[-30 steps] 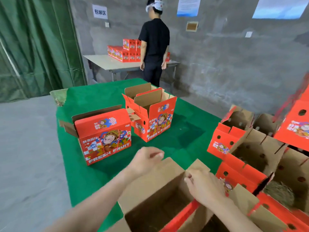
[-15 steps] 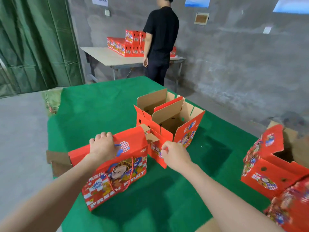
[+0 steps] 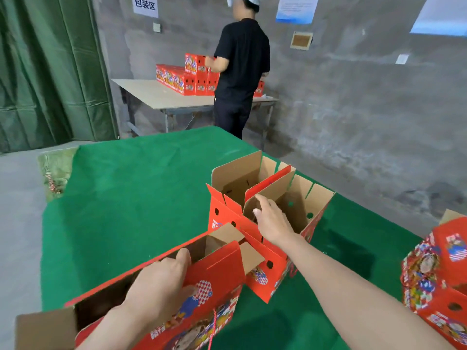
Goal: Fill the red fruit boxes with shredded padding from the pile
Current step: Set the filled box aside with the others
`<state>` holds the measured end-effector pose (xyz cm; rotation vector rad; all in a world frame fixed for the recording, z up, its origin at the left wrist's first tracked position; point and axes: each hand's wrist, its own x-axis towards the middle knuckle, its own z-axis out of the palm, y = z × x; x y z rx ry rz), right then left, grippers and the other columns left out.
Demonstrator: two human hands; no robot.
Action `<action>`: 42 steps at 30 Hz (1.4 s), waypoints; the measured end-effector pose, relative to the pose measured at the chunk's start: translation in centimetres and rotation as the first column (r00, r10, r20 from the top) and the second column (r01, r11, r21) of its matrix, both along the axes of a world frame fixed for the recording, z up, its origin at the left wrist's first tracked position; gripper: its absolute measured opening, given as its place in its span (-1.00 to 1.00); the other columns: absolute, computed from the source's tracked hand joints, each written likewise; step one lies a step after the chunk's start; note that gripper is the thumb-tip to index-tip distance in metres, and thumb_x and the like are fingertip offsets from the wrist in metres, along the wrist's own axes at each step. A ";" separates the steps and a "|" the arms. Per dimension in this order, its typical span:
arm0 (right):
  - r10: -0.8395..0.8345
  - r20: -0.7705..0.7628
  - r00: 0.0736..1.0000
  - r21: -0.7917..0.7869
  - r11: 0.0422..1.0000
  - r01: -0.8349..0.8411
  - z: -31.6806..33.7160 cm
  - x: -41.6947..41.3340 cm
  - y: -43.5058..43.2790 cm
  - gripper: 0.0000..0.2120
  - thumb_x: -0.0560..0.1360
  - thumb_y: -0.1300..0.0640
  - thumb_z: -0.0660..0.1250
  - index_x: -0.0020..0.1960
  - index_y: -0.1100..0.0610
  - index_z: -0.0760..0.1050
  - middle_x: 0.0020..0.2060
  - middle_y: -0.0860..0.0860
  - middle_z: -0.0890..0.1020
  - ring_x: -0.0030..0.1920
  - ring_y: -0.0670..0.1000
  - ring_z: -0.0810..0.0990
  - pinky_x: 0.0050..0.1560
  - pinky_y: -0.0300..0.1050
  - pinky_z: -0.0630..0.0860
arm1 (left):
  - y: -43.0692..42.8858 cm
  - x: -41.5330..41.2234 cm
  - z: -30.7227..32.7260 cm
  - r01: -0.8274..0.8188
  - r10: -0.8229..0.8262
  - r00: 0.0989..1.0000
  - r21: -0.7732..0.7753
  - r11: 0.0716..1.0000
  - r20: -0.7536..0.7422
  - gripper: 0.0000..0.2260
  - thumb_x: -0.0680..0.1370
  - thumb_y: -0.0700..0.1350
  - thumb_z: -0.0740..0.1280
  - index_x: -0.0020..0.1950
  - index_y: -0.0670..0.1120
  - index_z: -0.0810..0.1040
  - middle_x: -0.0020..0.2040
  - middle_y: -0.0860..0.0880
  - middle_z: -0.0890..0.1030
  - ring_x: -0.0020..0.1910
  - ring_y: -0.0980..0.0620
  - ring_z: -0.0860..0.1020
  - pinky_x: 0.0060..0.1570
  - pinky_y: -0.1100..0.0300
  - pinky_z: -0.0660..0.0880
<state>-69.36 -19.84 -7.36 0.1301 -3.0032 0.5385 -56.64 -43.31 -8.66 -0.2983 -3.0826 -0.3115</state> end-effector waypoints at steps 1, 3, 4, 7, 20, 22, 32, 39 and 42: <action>0.004 0.000 1.000 0.025 1.000 -0.004 0.4 -1.1 -0.4 -0.47 0.60 0.16 0.12 0.50 -0.04 0.02 0.48 0.06 0.13 0.32 0.15 0.39 0.15 0.00 0.45 | 0.1 -0.1 0.1 0.005 -0.005 1.000 0.012 1.000 0.013 -0.66 0.48 0.17 0.28 0.05 0.03 0.22 -0.06 0.03 0.55 -0.03 -0.05 0.54 -0.12 0.10 0.41; 0.011 0.061 0.998 0.171 0.985 -0.021 1.0 -3.2 -1.0 -0.25 0.51 0.35 0.19 0.51 -0.10 -0.10 0.51 0.05 -0.10 0.14 0.15 0.51 -0.21 -0.12 0.48 | 0.3 -0.2 0.1 0.008 -0.009 0.999 0.026 1.000 0.039 -0.68 0.48 0.15 0.27 0.03 0.03 0.20 -0.07 0.02 0.54 -0.03 -0.07 0.54 -0.12 0.10 0.42; 0.022 0.072 0.997 0.265 0.963 -0.041 1.2 -4.3 -1.2 -0.15 0.46 0.42 0.21 0.51 -0.11 -0.16 0.51 0.04 -0.19 0.02 0.13 0.53 -0.32 -0.16 0.41 | 0.4 -0.2 0.0 0.006 -0.007 0.999 0.025 1.000 0.046 -0.68 0.48 0.14 0.27 0.04 0.02 0.21 -0.05 0.02 0.55 -0.01 -0.07 0.54 -0.12 0.10 0.42; 0.062 0.121 0.991 0.418 0.902 -0.107 1.4 -6.8 -1.4 -0.17 0.44 0.45 0.20 0.52 -0.07 -0.09 0.51 0.04 -0.05 0.07 0.15 0.51 -0.16 -0.03 0.49 | 0.6 -0.3 -0.1 -0.005 0.002 0.998 0.045 0.999 0.059 -0.69 0.47 0.11 0.28 0.05 0.01 0.22 -0.02 0.01 0.56 0.01 -0.08 0.54 -0.15 0.10 0.38; 0.160 0.285 0.945 0.526 0.798 -0.293 4.4 2.4 6.4 -0.93 0.43 0.18 0.40 -0.10 0.13 0.61 -0.10 0.08 0.57 -0.05 0.12 0.57 -0.06 -0.04 0.50 | 5.4 8.0 0.2 0.167 -0.200 0.959 0.172 0.971 0.198 -0.91 0.52 -0.01 0.21 -0.03 0.01 0.36 -0.10 -0.03 0.58 -0.05 -0.10 0.54 -0.12 0.07 0.40; 0.164 0.313 0.936 0.506 0.805 -0.310 4.7 5.6 8.4 -0.95 0.43 0.15 0.41 -0.11 0.10 0.61 -0.14 0.04 0.54 -0.05 0.08 0.56 -0.11 -0.08 0.46 | 7.0 11.0 0.5 0.207 -0.227 0.952 0.118 0.971 0.205 -0.87 0.54 0.01 0.18 0.04 0.00 0.35 -0.04 -0.05 0.57 0.00 -0.12 0.53 -0.12 0.07 0.38; 0.155 0.406 0.901 0.365 0.876 -0.315 4.3 17.3 9.0 -0.78 0.49 0.05 0.31 0.06 0.15 0.54 0.06 0.12 0.57 0.12 0.18 0.49 0.06 -0.01 0.44 | 12.9 20.5 0.5 0.148 -0.188 0.942 0.159 0.976 0.279 -0.82 0.55 0.00 0.20 0.01 -0.01 0.21 -0.07 -0.04 0.56 -0.09 -0.14 0.56 -0.28 0.06 0.37; 0.129 0.150 0.980 0.142 0.978 -0.151 5.2 24.8 8.3 -0.47 0.55 0.14 0.23 0.45 -0.06 0.13 0.46 0.01 0.14 0.32 0.18 0.36 0.26 0.13 0.37 | 14.3 21.3 1.4 0.245 -0.242 0.968 0.049 0.968 -0.070 -0.51 0.48 -0.07 0.34 0.35 -0.08 0.27 0.25 -0.06 0.44 0.18 -0.10 0.46 0.08 0.07 0.45; 0.130 0.001 0.992 0.105 0.986 -0.129 6.7 28.8 10.6 -0.61 0.54 0.08 0.24 0.35 -0.02 0.33 0.34 -0.04 0.39 0.28 0.05 0.41 0.25 0.05 0.39 | 16.0 22.6 0.7 0.512 -0.420 0.826 0.189 0.838 -0.377 -0.71 0.43 -0.13 0.44 0.12 -0.13 0.54 0.06 -0.10 0.57 0.01 -0.09 0.56 -0.02 0.09 0.54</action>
